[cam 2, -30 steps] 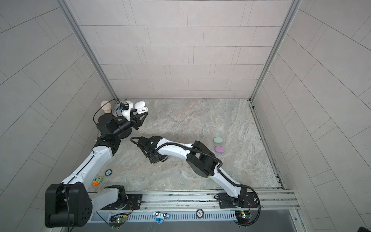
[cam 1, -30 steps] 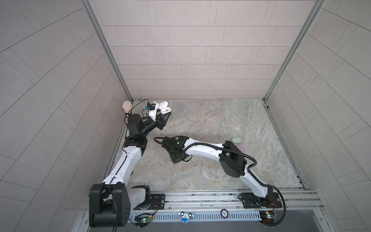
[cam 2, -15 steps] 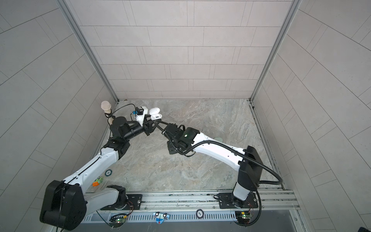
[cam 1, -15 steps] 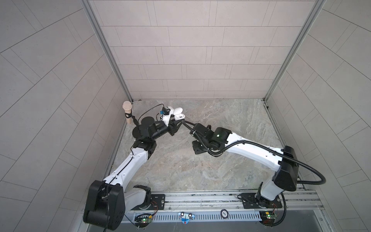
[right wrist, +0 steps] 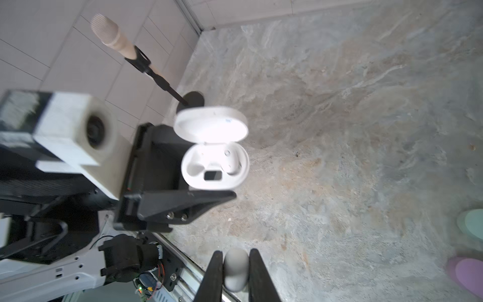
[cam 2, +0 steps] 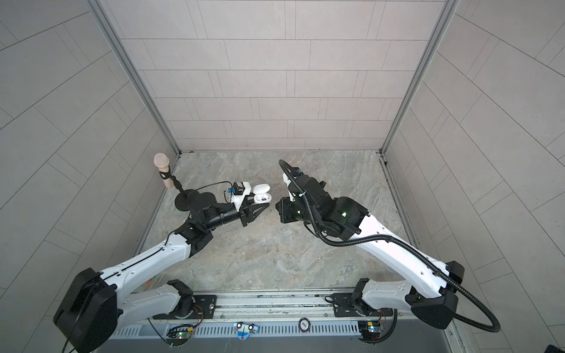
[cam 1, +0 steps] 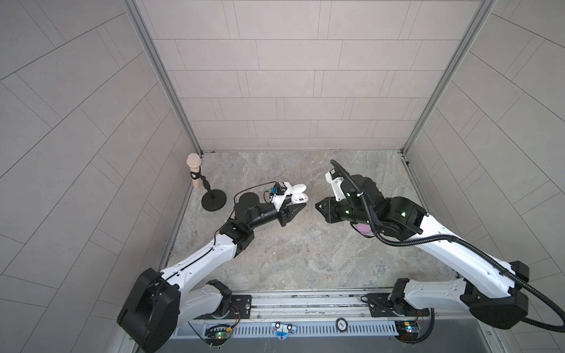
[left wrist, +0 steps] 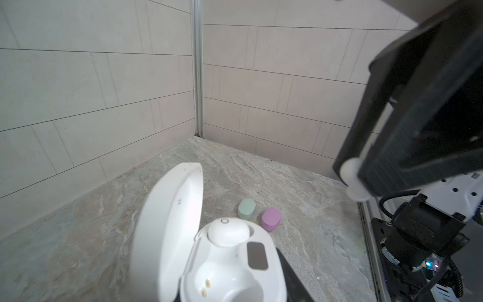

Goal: Insert wireless bluetooth earbuds into charging case
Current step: Insert the wireless bluetooth earbud into the charging case.

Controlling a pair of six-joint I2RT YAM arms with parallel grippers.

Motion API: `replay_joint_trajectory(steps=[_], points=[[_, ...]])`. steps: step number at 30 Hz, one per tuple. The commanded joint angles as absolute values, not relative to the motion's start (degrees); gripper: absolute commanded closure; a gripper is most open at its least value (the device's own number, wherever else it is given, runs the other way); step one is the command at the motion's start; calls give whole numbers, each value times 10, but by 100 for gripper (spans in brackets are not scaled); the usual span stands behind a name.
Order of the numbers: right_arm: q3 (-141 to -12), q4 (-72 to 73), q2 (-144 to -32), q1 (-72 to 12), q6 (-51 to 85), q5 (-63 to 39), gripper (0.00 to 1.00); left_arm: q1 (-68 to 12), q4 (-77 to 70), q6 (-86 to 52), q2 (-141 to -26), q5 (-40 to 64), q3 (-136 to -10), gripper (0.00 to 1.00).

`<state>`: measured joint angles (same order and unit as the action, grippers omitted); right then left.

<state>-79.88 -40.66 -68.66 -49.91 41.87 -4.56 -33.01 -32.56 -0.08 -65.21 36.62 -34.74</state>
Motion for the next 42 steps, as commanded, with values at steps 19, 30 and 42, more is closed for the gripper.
replay_joint_trajectory(steps=[19,30,42], points=[[-780,-288,-714,-496,480,-134,82,-390,-364,17,-620,344,-361,91],[-782,-285,-728,-496,493,-147,82,-395,-358,21,-603,344,-362,91],[-785,-318,-724,-496,492,-139,70,-396,-359,29,-592,330,-359,91]])
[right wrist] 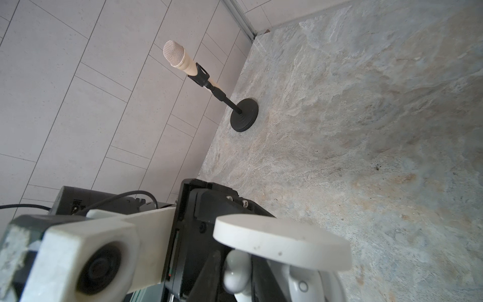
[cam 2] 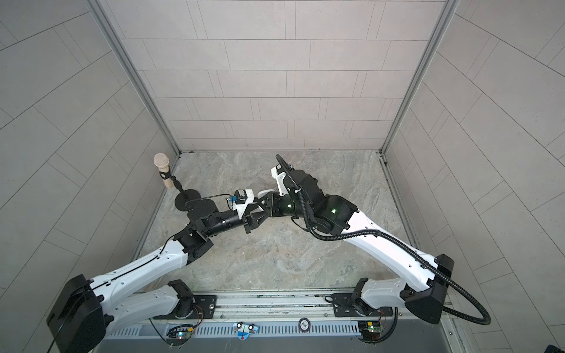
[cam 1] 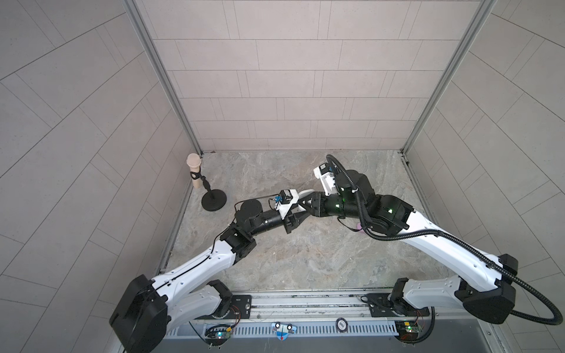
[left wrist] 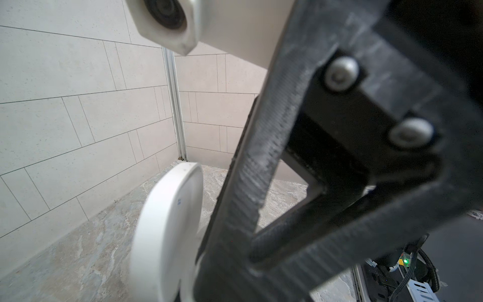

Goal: Insert wireless bluetooth earbuds into charging case
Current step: Insert the wireless bluetooth earbud into the charging case, then close the charging case.

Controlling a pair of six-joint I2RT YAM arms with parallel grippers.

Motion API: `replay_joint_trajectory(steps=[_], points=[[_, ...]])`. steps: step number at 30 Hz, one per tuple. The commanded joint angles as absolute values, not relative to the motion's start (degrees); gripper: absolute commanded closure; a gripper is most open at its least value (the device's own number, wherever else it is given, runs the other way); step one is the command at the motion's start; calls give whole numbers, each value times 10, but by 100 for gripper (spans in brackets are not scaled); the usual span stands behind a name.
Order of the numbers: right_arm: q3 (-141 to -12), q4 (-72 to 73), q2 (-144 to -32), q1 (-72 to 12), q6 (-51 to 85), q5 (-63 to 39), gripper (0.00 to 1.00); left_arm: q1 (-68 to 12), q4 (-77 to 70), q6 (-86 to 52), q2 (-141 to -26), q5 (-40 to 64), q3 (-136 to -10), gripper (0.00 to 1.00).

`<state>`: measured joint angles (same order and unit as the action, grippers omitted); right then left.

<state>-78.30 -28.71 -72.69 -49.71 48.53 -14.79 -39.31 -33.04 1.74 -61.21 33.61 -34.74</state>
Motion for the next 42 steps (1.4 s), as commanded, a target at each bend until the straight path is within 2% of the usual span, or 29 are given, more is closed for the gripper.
replay_joint_trajectory(steps=[1,8,15,26,37,42], points=[[-786,-324,-723,-496,492,-137,70,-395,-359,30,-592,327,-360,92],[-785,-345,-709,-496,491,-121,65,-395,-357,37,-592,319,-360,92],[-800,-376,-689,-497,478,-93,52,-391,-358,41,-594,311,-355,92],[-894,-472,-690,-486,394,-18,48,-392,-352,37,-615,342,-352,92],[-981,-484,-798,-460,327,-75,47,-409,-321,41,-602,368,-350,91],[-965,-496,-792,-484,334,-70,48,-409,-326,46,-599,354,-348,92]])
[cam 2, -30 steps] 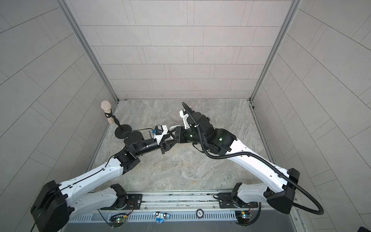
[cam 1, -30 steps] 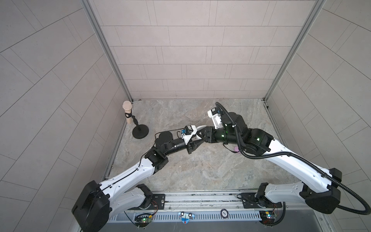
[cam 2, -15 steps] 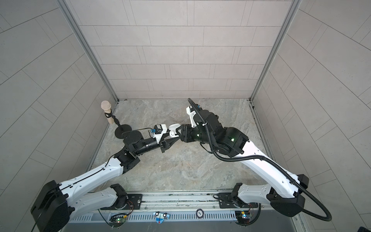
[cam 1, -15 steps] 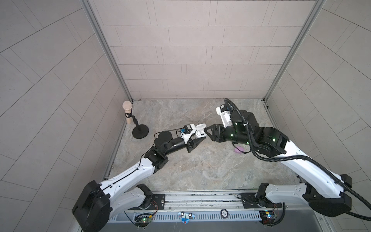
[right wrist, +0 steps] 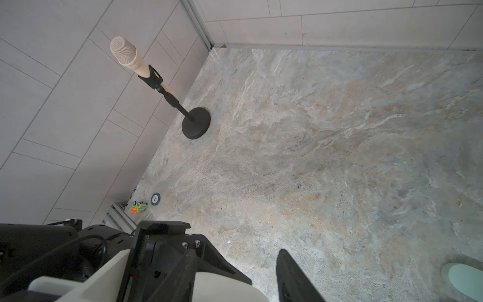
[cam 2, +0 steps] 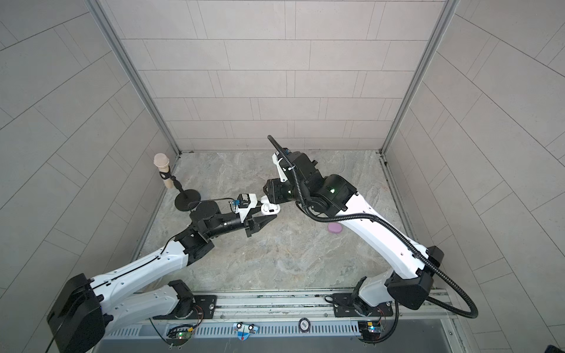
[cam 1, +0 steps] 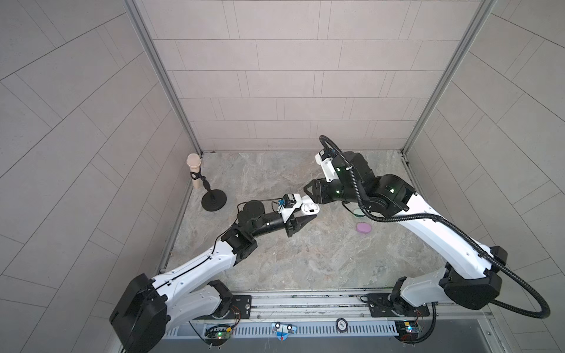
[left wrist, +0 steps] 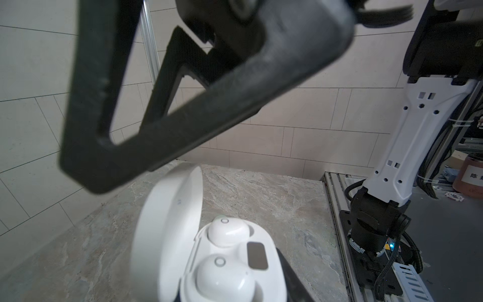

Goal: Insert wireless bluetooth earbuds into charging case
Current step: Close the charging case, then place the charging case at the center of the table.

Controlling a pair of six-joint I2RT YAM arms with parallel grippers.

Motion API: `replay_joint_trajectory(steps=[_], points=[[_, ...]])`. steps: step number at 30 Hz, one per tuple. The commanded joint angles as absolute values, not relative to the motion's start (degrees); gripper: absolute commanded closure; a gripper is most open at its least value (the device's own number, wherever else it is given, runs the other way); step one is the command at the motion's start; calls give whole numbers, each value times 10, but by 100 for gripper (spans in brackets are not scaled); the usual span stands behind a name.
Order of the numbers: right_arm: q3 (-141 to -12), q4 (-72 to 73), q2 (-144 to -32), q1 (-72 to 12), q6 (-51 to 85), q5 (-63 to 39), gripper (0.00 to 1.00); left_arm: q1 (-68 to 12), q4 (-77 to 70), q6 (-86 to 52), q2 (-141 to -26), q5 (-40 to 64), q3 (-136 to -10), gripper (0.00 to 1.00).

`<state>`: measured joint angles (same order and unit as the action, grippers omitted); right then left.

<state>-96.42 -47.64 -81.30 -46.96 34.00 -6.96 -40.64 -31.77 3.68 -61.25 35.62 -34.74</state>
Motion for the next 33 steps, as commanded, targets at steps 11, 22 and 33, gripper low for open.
replay_joint_trajectory(steps=[11,22,33], points=[[-884,-516,-746,-505,369,-38,37,-409,-331,49,-610,354,-358,92],[-936,-531,-785,-521,364,-63,19,-410,-313,55,-614,359,-364,92],[-915,-521,-812,-520,372,-64,28,-409,-326,48,-606,359,-359,91]])
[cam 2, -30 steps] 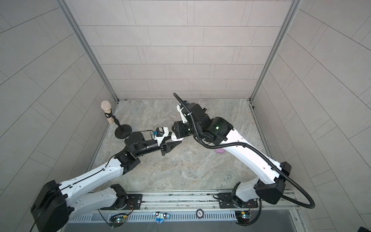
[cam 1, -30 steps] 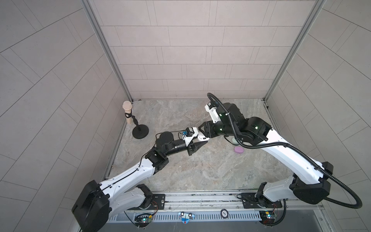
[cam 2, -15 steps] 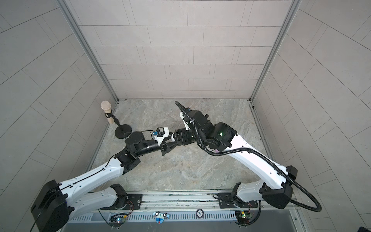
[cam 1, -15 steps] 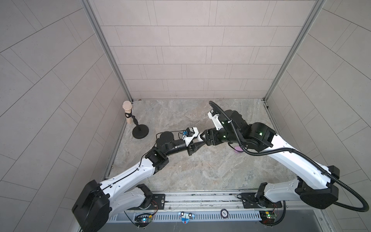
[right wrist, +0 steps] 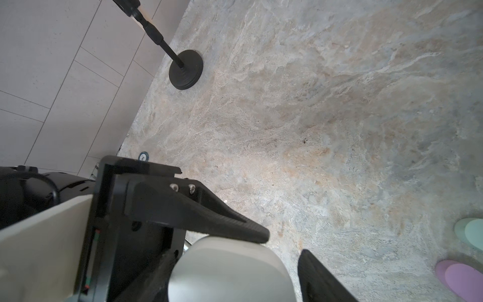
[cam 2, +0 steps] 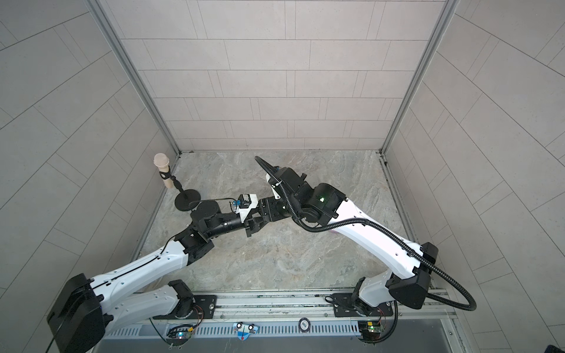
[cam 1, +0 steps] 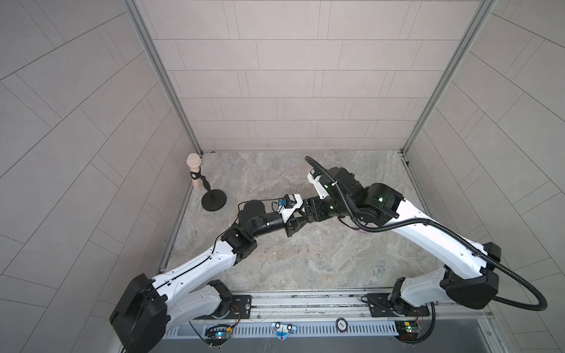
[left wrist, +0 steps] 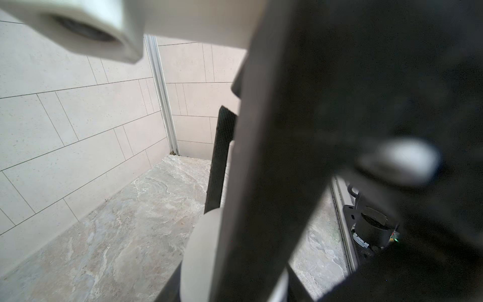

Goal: Insert wireless bluetooth earbuds into charging case
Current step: Place the charging case at the center of the table.

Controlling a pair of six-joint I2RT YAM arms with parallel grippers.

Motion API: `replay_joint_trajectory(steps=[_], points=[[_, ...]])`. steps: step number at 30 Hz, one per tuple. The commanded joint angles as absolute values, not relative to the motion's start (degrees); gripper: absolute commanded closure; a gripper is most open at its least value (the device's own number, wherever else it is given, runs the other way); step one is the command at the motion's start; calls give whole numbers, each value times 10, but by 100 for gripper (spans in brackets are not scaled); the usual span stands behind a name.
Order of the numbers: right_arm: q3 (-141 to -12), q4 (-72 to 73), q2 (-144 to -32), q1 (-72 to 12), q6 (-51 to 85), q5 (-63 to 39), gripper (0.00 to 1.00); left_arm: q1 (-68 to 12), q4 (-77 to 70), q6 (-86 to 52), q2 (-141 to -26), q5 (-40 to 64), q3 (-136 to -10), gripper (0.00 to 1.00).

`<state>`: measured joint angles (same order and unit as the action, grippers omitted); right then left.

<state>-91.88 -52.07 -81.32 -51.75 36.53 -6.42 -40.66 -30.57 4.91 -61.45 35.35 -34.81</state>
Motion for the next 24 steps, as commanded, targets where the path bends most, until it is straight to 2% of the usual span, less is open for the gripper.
replay_joint_trajectory(steps=[1,6,9,10,12,13,14,15,19,24], points=[[-913,-517,-811,-520,374,-64,33,-410,-325,47,-606,359,-357,91],[-899,-510,-805,-519,380,-62,48,-410,-326,46,-604,354,-349,86],[-880,-503,-795,-514,383,-56,53,-410,-325,44,-606,349,-350,75],[-873,-501,-789,-511,384,-52,54,-410,-324,44,-607,346,-348,67],[-857,-501,-780,-501,384,-41,55,-410,-317,38,-610,331,-347,37],[-846,-500,-774,-494,386,-35,56,-410,-309,36,-610,324,-345,27],[-832,-497,-768,-485,385,-30,56,-409,-302,34,-608,314,-339,9],[-814,-492,-760,-474,381,-21,56,-410,-299,26,-603,298,-328,0],[-710,-445,-742,-419,367,-9,56,-410,-284,5,-577,235,-271,0],[-591,-376,-782,-363,353,11,54,-410,-237,-39,-517,89,-216,0]])
